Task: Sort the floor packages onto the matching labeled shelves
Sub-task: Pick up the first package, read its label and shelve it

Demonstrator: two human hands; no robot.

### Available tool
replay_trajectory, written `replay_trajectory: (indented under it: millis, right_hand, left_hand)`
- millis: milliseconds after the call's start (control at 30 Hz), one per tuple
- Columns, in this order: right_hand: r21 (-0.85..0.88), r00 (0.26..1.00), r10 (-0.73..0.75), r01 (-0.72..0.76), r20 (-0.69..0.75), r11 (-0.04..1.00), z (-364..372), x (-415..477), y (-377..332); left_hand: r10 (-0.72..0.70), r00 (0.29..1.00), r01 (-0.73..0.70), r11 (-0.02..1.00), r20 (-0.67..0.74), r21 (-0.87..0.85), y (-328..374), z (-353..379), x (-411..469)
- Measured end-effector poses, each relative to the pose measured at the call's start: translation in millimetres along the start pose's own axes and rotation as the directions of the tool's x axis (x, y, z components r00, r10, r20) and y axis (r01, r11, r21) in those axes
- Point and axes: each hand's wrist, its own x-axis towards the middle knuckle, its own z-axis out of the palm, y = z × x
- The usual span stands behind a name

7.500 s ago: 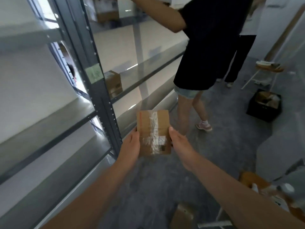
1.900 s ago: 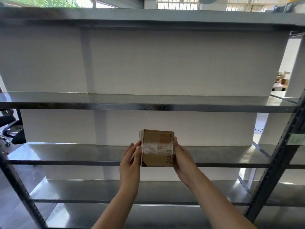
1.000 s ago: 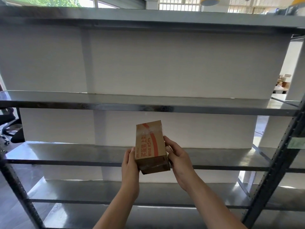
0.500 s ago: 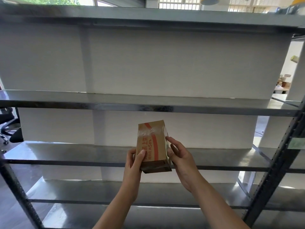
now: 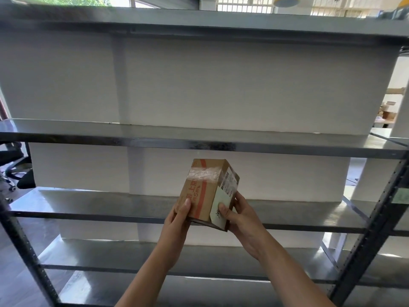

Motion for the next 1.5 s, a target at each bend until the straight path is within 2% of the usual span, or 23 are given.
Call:
replay_trajectory:
  millis: [200, 300, 367, 500, 600, 700, 1000, 1200, 1333, 1500]
  right_hand:
    - [-0.086, 0.999, 0.020, -0.018, 0.025, 0.996, -2.9, -0.2, -5.0]
    - [-0.191, 0.999, -0.002, 0.010, 0.040, 0.982, -1.1, -2.4, -7.8]
    - [-0.229, 0.999, -0.010, 0.019, 0.039, 0.973, -0.5, -1.9, -8.3]
    - [-0.239, 0.999, -0.034, 0.041, 0.033, 0.970, 4.3, -2.9, -9.7]
    - [-0.289, 0.986, -0.159, 0.140, -0.045, 0.947, 12.1, -5.9, -14.2]
    - [-0.315, 0.968, -0.249, 0.229, -0.026, 0.921, 18.0, -9.0, -18.8]
    - [-0.283, 0.972, -0.230, 0.206, -0.055, 0.937, 16.8, -13.5, -20.6]
    - [-0.183, 0.971, -0.224, 0.206, -0.081, 0.961, 6.8, -5.6, -11.8]
    - [-0.216, 0.964, -0.242, 0.214, -0.111, 0.953, 6.4, -2.8, -8.7]
    - [-0.276, 0.956, -0.261, 0.217, -0.133, 0.936, 3.2, -0.1, -5.7]
  left_hand:
    - [-0.029, 0.989, 0.007, 0.988, 0.146, 0.153, 1.8, -16.9, -1.1]
    - [-0.095, 0.949, 0.010, 0.962, 0.299, 0.274, 4.4, -26.0, -3.0]
    - [-0.126, 0.930, 0.034, 0.965, 0.346, 0.260, 7.6, -25.5, -4.7]
    - [-0.121, 0.960, 0.082, 0.984, 0.252, 0.157, 5.3, -25.2, -3.5]
    - [-0.116, 0.962, 0.093, 0.990, 0.245, 0.105, 1.8, -23.2, -4.7]
    - [-0.119, 0.960, 0.119, 0.993, 0.254, 0.014, -0.6, -19.7, -6.2]
    - [-0.166, 0.955, 0.210, 0.964, 0.246, -0.163, 0.8, -21.6, -9.9]
    - [-0.054, 0.987, 0.102, 0.942, 0.154, -0.321, 4.7, -18.1, -4.1]
    - [-0.036, 0.999, 0.037, 0.930, 0.010, -0.365, 6.0, -16.3, 2.9]
    - [-0.042, 0.997, 0.012, 0.926, -0.070, -0.379, 15.3, -12.7, 2.4]
